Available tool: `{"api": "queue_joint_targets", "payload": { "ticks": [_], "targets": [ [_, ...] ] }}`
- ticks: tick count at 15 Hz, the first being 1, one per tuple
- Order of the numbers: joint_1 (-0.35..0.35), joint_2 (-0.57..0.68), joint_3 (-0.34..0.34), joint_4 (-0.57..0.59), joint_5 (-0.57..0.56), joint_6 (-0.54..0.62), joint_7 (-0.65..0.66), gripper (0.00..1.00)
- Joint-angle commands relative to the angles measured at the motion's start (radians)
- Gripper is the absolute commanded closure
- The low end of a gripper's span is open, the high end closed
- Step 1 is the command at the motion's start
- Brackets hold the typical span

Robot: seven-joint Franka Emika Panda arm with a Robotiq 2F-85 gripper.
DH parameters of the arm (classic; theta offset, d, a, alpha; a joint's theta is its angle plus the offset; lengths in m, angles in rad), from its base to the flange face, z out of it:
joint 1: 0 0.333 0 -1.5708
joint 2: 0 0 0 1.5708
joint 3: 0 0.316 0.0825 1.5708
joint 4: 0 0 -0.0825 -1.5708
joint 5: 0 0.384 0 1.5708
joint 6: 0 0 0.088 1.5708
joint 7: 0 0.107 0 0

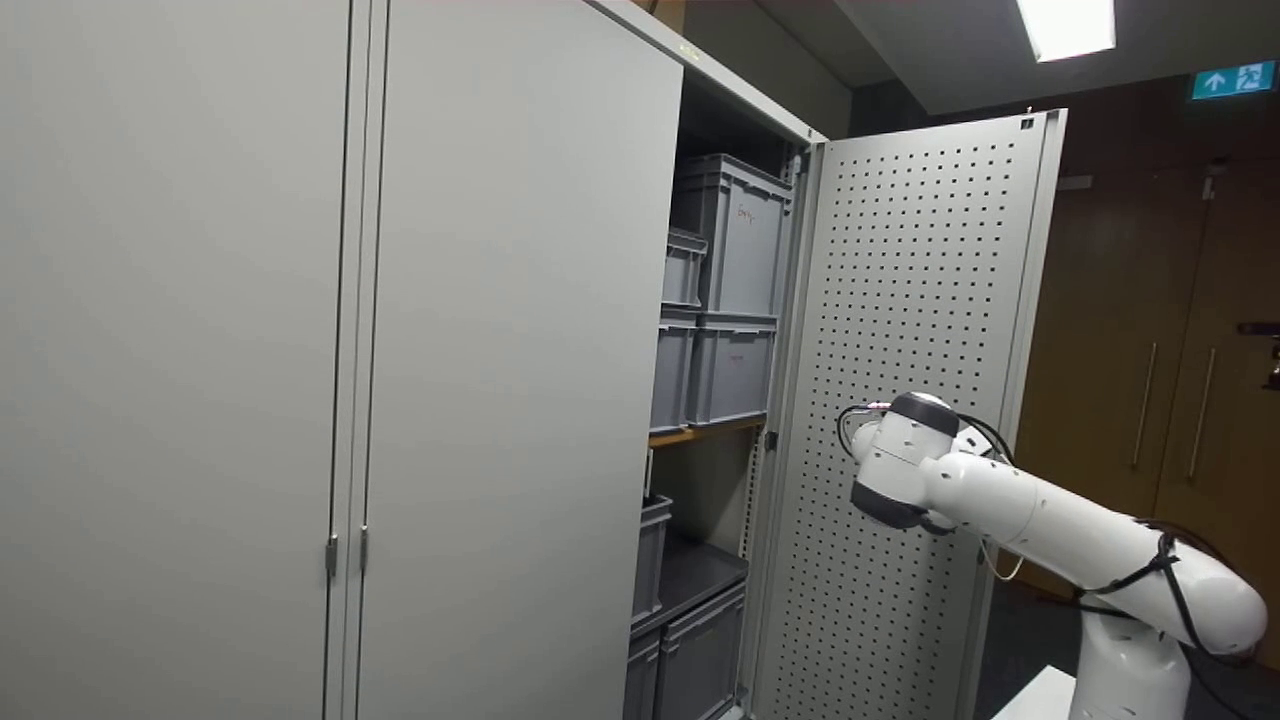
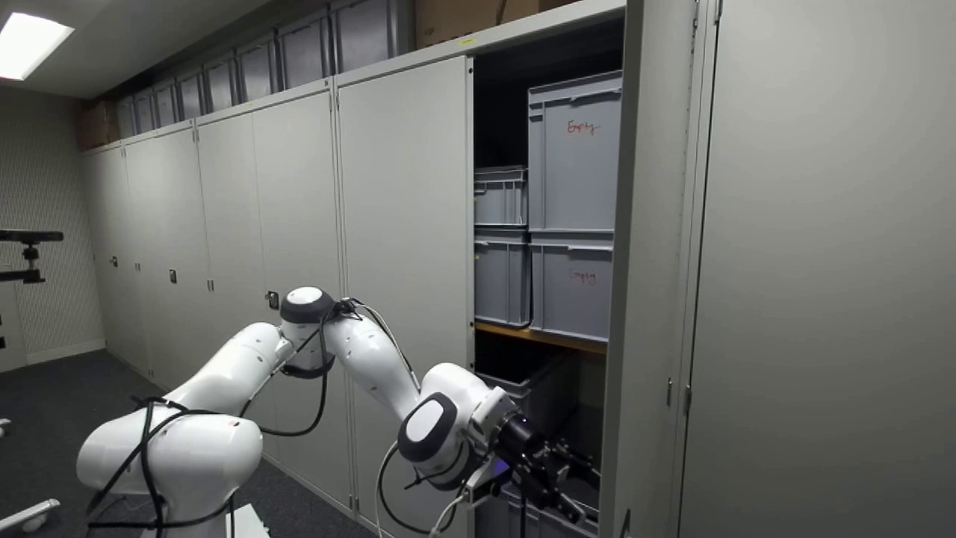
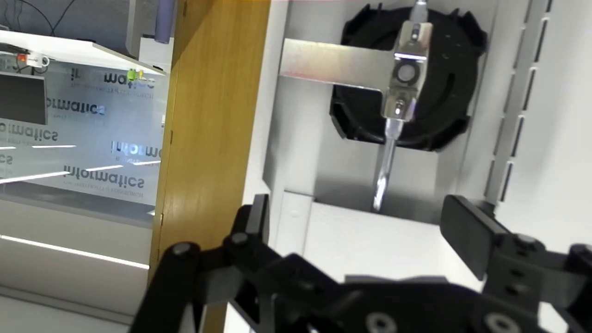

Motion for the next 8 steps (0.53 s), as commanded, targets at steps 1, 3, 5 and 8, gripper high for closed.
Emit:
{"api": "queue_joint_targets", "payload": {
  "ticks": [1,3,5,8],
  "targets": [
    [0.122,-0.031,-0.053,-0.076,0.030,0.023,-0.070,0.00],
    [0.178,-0.030,-0.072,-0.095,0.040,0.023,-0.077,0.00],
    [0.232,-0.029,-0.090,-0.113,0.048,0.019,-0.080,0.00],
    [0.305,-0.035,-0.114,-0.132,0.055,0.020,-0.080,0.00]
  ]
}}
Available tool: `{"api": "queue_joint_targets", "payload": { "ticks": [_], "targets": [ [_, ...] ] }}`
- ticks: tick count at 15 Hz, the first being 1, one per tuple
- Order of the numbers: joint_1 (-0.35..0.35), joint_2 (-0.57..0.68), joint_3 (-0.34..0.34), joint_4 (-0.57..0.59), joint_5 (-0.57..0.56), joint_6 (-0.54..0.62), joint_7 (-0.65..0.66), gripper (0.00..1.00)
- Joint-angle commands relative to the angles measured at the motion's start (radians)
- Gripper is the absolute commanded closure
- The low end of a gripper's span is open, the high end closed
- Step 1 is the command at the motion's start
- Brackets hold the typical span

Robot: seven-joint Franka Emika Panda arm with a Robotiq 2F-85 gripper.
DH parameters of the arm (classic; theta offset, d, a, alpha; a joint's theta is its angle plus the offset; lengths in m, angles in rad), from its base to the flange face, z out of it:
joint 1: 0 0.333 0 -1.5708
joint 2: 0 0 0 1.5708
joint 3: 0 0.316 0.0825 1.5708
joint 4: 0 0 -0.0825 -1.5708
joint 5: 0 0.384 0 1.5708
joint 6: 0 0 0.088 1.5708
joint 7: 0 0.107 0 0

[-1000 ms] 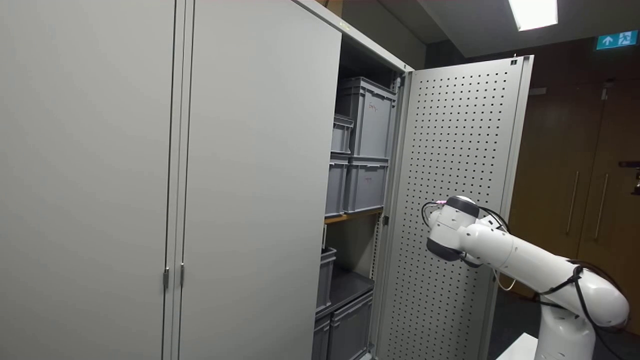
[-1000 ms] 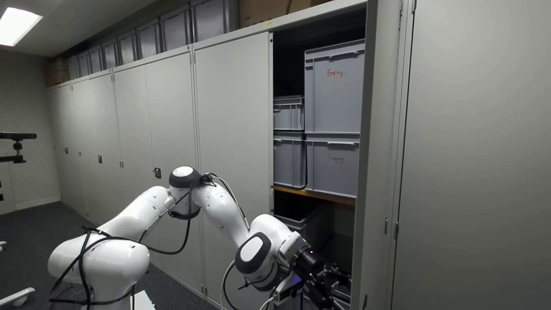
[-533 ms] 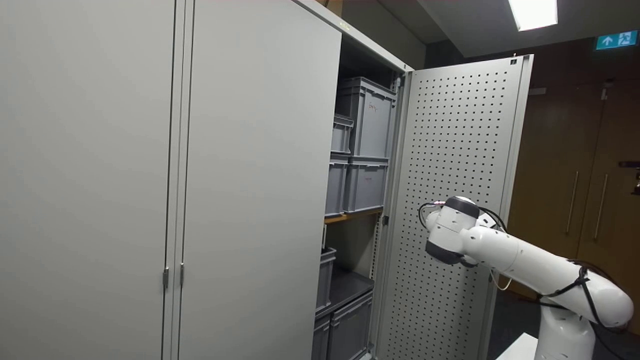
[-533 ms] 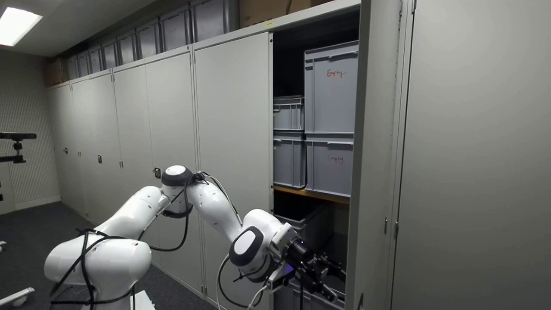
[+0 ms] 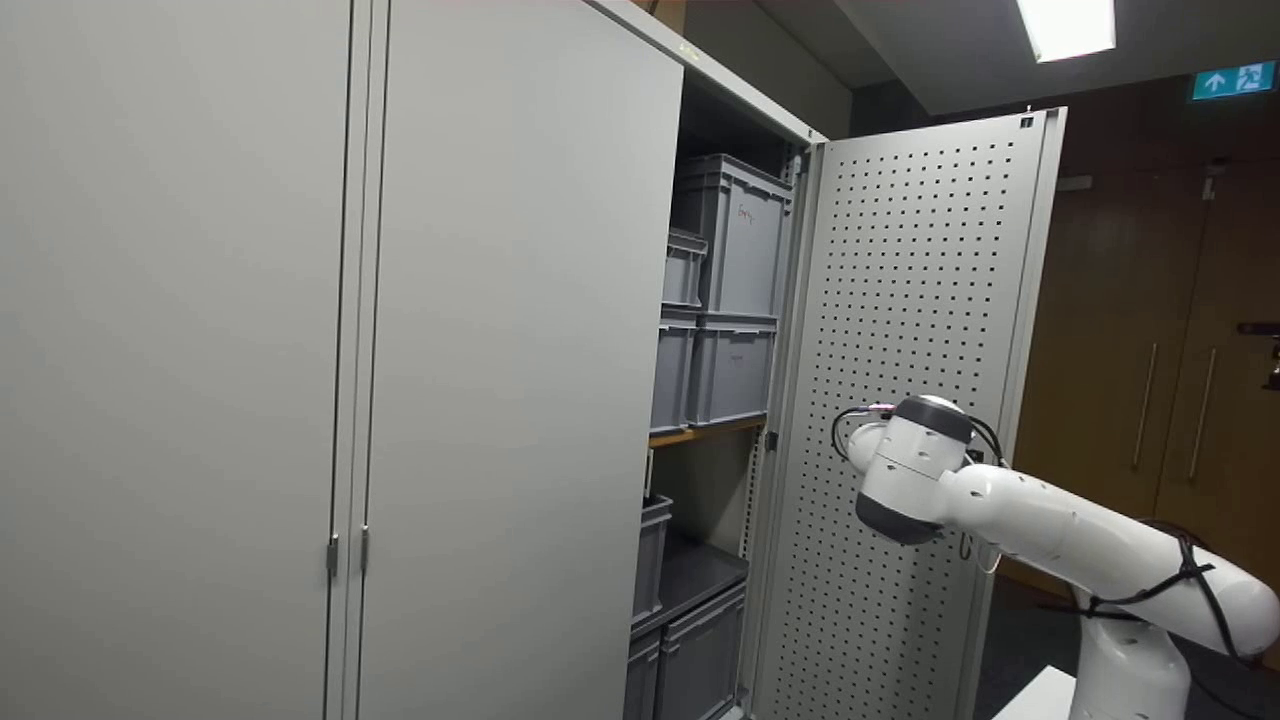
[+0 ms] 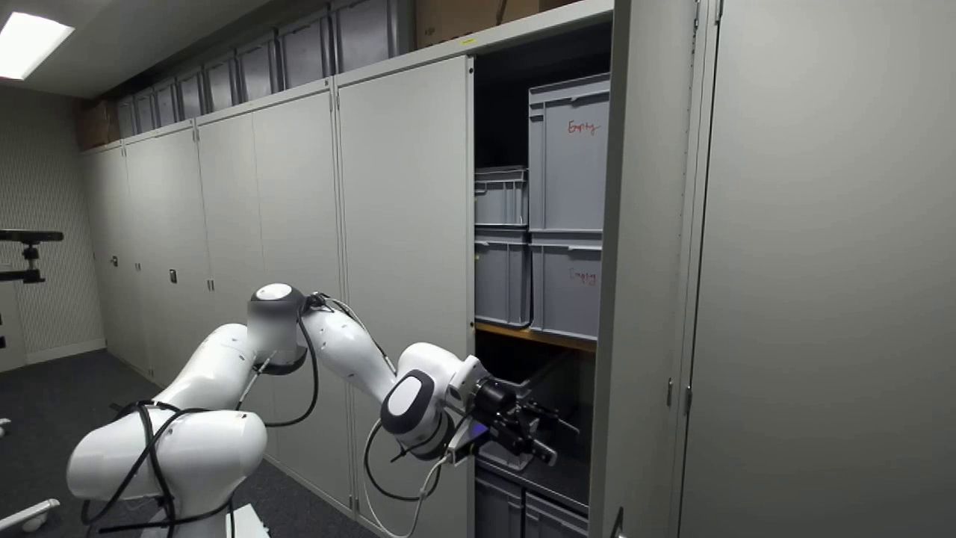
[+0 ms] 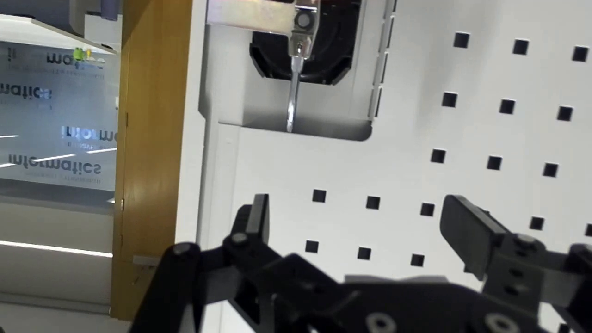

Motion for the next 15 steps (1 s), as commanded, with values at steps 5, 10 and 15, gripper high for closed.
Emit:
{"api": "queue_joint_targets", "payload": {
  "ticks": [5,10,15],
  "targets": [
    [0.181,-0.068,-0.063,-0.055,0.014,0.041,-0.062,0.00],
    [0.266,-0.142,-0.086,-0.049,0.001,0.051,-0.079,0.00],
    [0.355,-0.307,-0.128,-0.054,-0.021,0.062,-0.165,0.00]
  ]
}}
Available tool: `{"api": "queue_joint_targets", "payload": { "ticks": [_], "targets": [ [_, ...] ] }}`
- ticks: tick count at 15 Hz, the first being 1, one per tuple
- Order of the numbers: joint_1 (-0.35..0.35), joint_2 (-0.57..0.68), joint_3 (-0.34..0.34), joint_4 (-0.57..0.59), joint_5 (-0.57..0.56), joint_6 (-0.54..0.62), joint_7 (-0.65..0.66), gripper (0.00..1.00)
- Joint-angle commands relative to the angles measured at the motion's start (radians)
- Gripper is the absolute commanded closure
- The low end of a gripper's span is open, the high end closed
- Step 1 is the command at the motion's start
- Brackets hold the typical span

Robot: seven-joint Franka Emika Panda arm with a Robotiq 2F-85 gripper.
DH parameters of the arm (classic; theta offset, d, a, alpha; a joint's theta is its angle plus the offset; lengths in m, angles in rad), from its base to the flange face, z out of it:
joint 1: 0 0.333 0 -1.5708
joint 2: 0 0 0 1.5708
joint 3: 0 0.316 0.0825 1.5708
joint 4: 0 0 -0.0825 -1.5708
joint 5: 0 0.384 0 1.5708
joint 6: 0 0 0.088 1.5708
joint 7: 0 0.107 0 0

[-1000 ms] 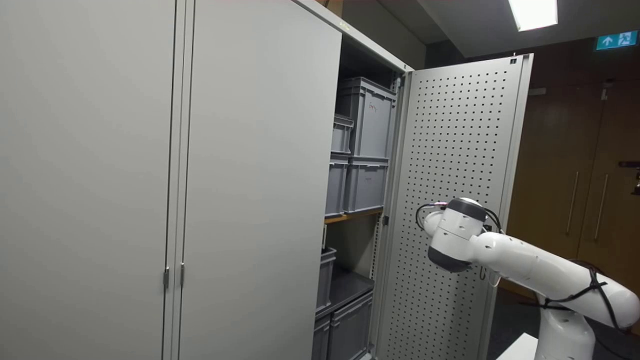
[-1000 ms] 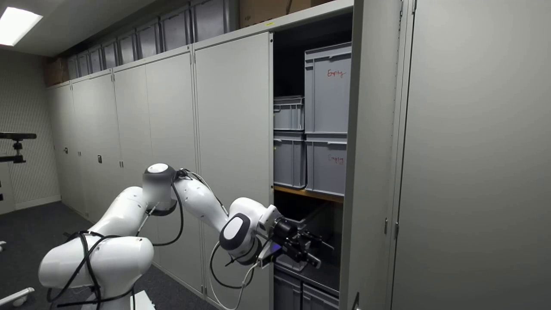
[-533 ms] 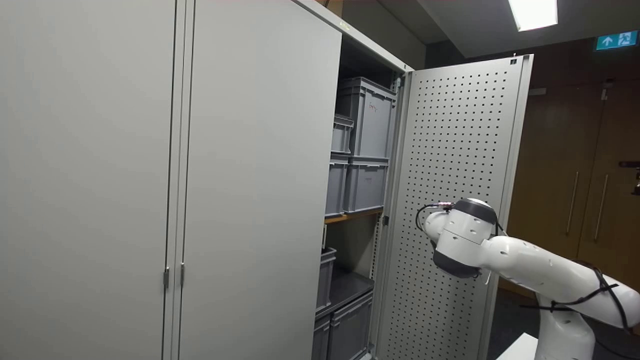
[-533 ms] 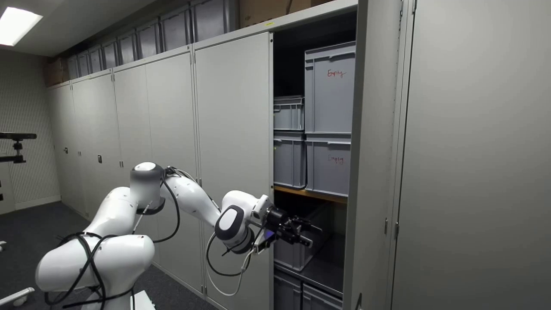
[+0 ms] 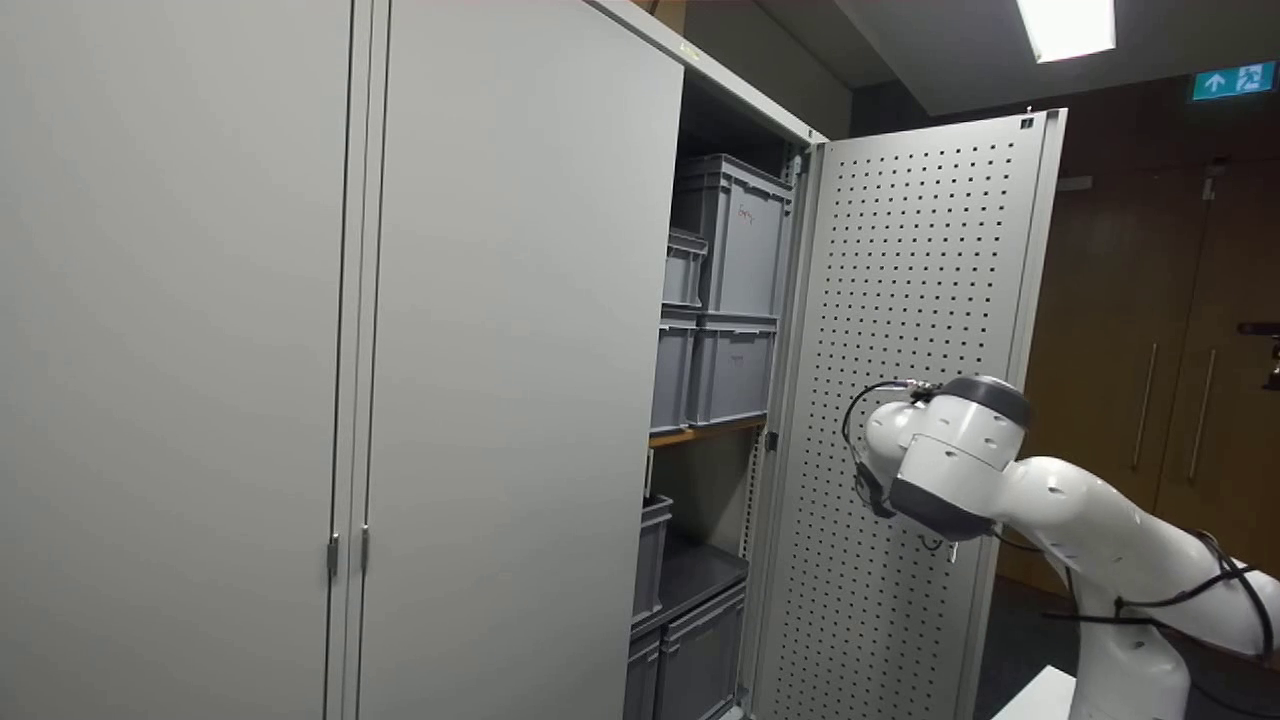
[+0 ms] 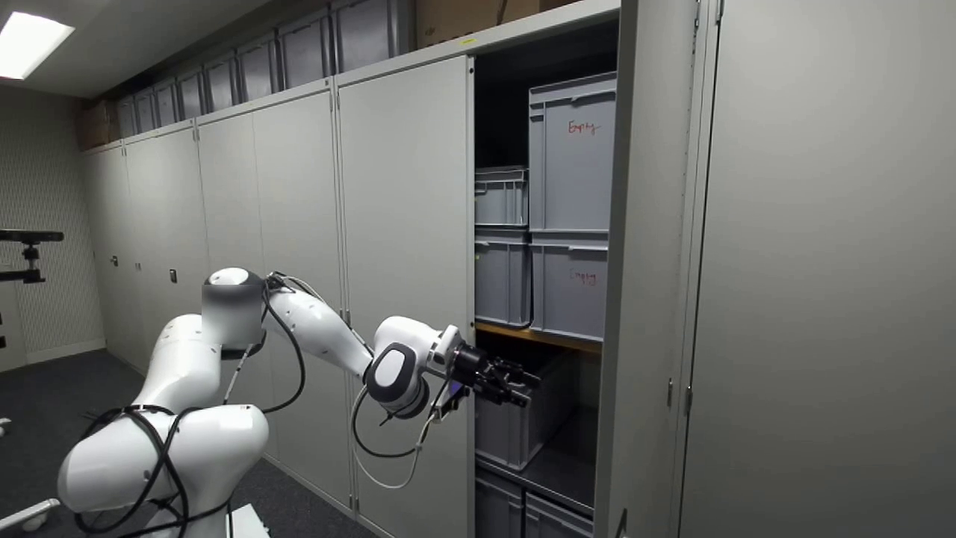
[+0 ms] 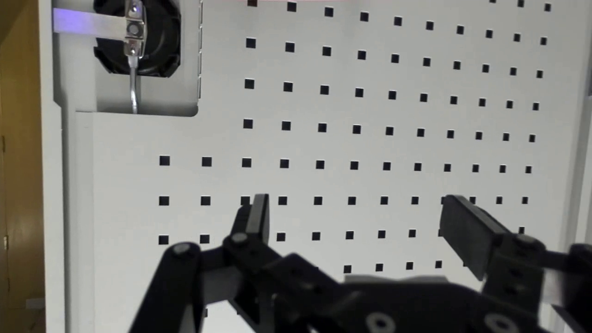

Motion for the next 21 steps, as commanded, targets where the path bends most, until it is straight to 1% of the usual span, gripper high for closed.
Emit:
{"api": "queue_joint_targets", "payload": {
  "ticks": [1,6,9,12,16,19,21],
  "targets": [
    [0.077,-0.200,-0.060,-0.030,-0.024,0.059,-0.128,0.00],
    [0.196,-0.376,-0.144,-0.029,-0.028,0.037,-0.279,0.00],
    [0.303,-0.463,-0.227,-0.033,-0.043,0.014,-0.360,0.00],
    [0.441,-0.520,-0.333,-0.045,-0.056,-0.012,-0.426,0.00],
    [0.655,-0.569,-0.487,-0.065,-0.064,-0.041,-0.485,0.00],
    [0.818,-0.566,-0.606,-0.073,-0.059,-0.100,-0.520,0.00],
    [0.907,-0.544,-0.668,-0.075,-0.049,-0.161,-0.541,0.00]
  ]
}}
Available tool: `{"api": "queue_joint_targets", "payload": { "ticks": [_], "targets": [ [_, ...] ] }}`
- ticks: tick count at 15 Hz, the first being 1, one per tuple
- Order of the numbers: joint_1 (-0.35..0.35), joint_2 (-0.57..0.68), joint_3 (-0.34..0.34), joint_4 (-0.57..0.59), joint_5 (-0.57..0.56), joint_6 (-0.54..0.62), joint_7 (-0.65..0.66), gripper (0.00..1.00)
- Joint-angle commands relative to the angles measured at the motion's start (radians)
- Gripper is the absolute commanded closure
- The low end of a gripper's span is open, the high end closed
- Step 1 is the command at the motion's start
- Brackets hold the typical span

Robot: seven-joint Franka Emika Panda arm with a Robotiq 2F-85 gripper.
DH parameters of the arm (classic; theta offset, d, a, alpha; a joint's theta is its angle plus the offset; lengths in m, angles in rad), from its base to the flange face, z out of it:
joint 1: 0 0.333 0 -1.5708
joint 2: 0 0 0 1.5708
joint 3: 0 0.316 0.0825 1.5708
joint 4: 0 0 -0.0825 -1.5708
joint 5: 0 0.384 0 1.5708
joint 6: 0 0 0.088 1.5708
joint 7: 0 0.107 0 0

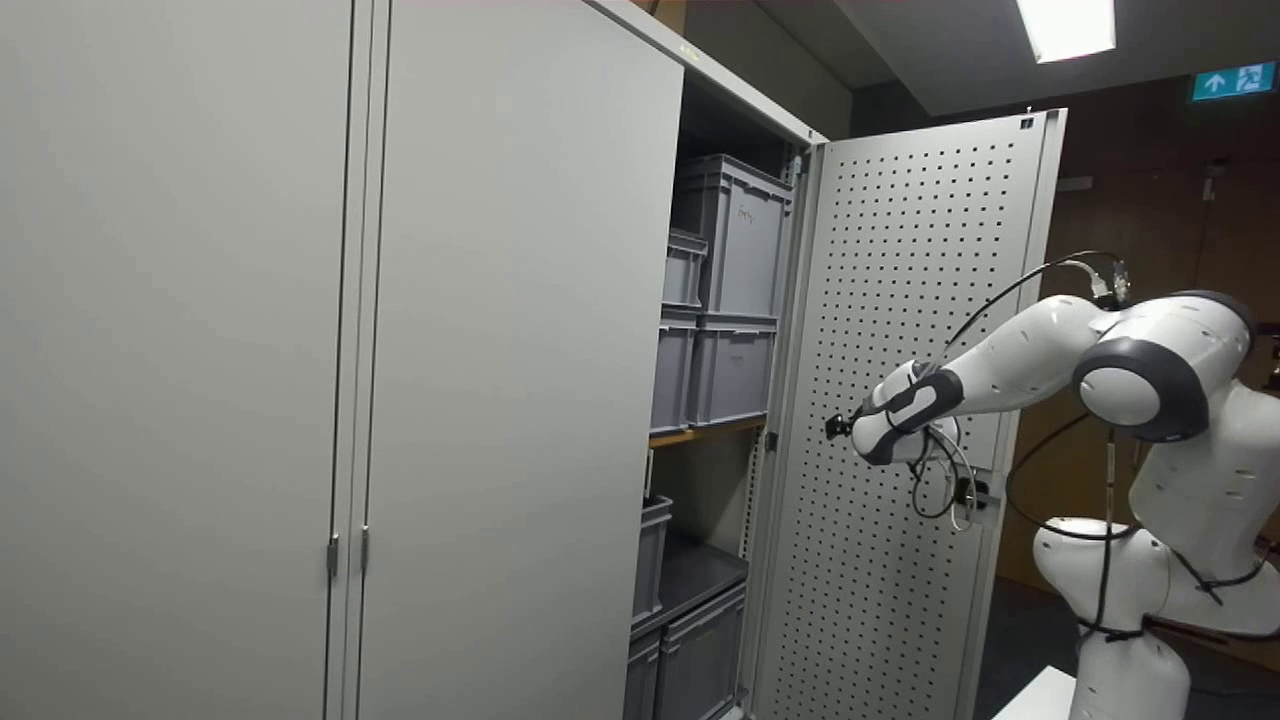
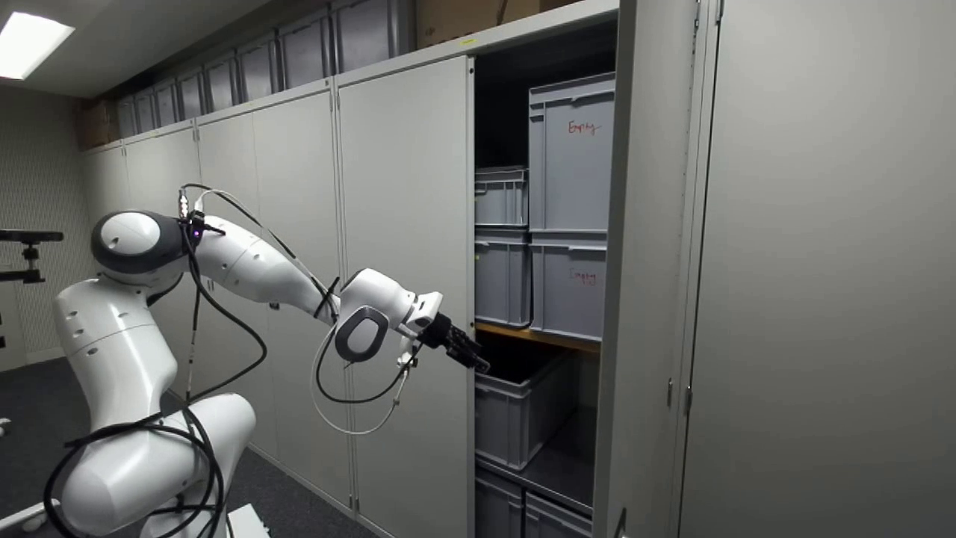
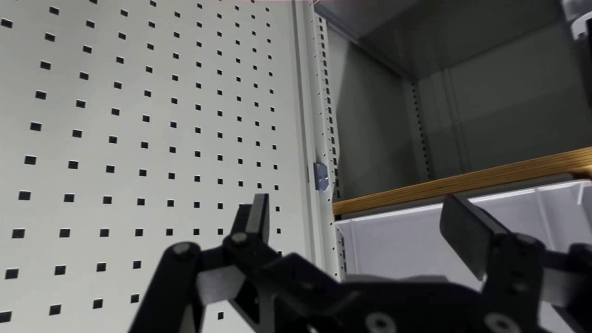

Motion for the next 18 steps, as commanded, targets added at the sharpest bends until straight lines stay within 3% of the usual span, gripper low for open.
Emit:
{"api": "queue_joint_targets", "payload": {
  "ticks": [1,10,18],
  "targets": [
    [0.173,0.014,-0.142,-0.009,-0.002,-0.091,-0.070,0.00],
    [0.418,0.097,-0.307,-0.007,0.027,-0.313,-0.223,0.00],
    [0.552,0.182,-0.379,-0.008,0.044,-0.493,-0.343,0.00]
  ]
}}
